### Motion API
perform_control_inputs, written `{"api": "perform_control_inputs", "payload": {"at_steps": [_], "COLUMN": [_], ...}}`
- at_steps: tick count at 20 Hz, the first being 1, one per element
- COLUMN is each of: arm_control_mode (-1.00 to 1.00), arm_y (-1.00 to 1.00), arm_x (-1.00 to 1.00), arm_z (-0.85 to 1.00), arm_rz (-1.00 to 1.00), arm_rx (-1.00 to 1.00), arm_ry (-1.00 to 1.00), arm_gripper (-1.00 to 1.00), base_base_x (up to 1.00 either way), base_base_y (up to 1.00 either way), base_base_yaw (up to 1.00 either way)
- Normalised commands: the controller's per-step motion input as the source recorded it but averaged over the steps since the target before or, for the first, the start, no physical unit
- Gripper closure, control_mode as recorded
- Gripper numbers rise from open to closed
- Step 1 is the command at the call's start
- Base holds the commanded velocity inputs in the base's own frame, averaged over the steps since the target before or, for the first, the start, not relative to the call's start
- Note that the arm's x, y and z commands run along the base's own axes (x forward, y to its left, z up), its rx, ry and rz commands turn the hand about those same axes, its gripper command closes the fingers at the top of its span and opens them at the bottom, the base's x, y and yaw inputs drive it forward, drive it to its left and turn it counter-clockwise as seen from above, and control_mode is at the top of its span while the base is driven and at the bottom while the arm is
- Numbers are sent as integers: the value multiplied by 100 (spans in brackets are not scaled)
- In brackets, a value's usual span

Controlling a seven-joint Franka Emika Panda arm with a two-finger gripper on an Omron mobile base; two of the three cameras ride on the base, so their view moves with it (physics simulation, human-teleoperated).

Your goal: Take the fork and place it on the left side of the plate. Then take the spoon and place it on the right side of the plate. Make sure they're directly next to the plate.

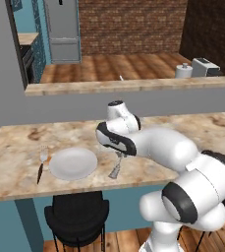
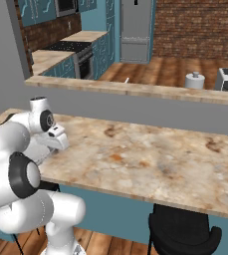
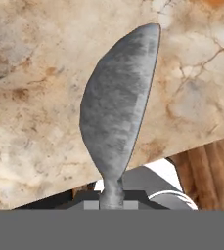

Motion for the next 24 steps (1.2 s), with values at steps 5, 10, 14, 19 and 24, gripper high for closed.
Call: {"api": "perform_control_inputs", "payload": {"at_steps": [5, 10, 14, 19, 24], "arm_control_mode": [-100, -100, -100, -100, -100], "arm_y": [0, 16, 29, 29, 12], "arm_x": [99, 85, 72, 55, 13], "arm_z": [-18, -40, -43, -32, -13], "arm_rz": [-5, -7, -10, -9, -8], "arm_rx": [0, 0, 0, 0, 3], "arm_ry": [-15, -16, -13, -9, 0], "arm_gripper": [100, 100, 100, 100, 100], "base_base_x": [0, 0, 0, 0, 0], "base_base_y": [0, 0, 0, 0, 0], "base_base_yaw": [0, 0, 0, 0, 0]}}
